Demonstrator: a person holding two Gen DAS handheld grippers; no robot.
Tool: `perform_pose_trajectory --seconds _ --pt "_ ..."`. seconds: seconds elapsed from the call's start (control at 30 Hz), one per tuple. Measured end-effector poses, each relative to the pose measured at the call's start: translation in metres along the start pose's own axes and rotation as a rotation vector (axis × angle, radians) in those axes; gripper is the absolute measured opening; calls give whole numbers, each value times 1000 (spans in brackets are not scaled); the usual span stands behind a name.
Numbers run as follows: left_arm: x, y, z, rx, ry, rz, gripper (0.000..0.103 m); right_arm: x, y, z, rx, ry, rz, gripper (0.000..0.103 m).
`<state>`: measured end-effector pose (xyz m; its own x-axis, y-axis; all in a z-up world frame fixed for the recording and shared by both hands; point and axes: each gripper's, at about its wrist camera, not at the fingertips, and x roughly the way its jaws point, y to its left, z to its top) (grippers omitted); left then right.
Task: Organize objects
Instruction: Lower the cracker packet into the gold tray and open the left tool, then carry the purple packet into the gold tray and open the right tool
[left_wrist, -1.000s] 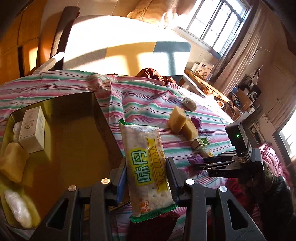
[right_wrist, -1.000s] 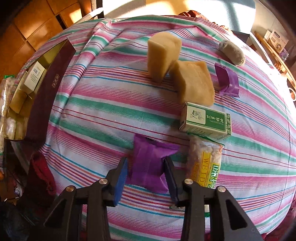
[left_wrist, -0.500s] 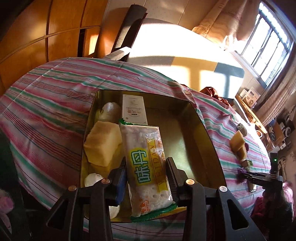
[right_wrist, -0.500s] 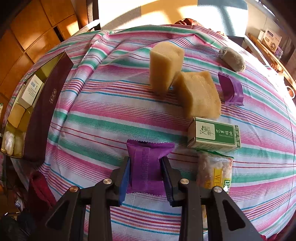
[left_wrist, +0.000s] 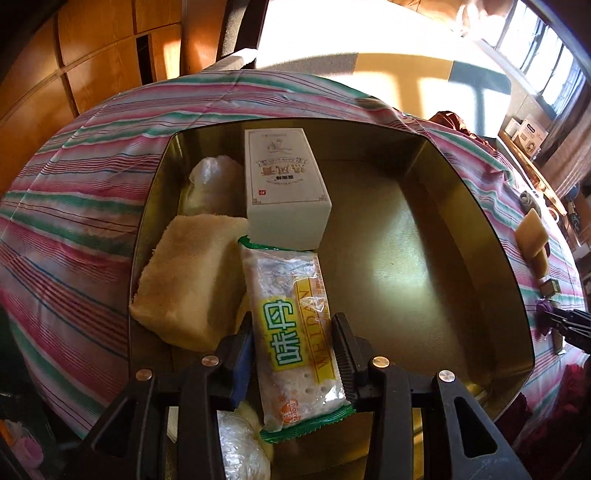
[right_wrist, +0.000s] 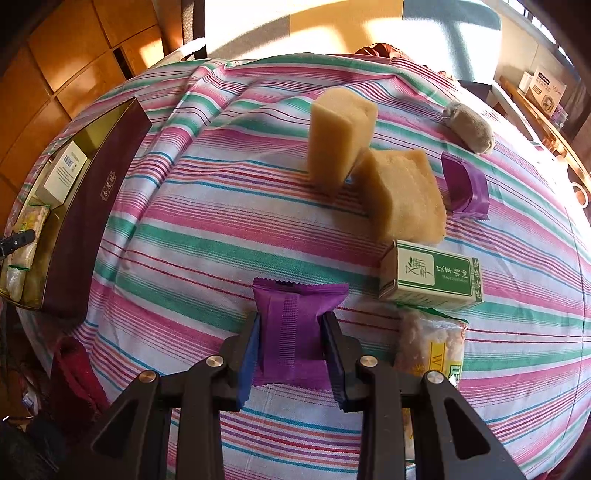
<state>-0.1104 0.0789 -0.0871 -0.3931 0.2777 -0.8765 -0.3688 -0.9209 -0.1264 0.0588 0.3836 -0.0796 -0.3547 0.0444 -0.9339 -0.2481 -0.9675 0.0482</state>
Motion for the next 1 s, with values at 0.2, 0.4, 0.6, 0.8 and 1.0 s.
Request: perform_pose_trajectory --seconds 0.2,0.4,0.6,0.8,1.0 --pt "-3 5 -5 -11 -32 38 52 1 0 0 -6 -1 -4 33" --pt "-29 7 -12 -35 -112 48 53 0 2 0 -10 -5 -12 33" --pt "-59 12 -22 -78 -194 63 59 -4 3 0 -2 -22 -18 32" --pt "-82 16 -26 -87 -261 80 65 -19 11 0 24 -66 21 32" --pt "-89 18 -30 -91 -275 70 65 -38 43 13 -26 -127 18 32"
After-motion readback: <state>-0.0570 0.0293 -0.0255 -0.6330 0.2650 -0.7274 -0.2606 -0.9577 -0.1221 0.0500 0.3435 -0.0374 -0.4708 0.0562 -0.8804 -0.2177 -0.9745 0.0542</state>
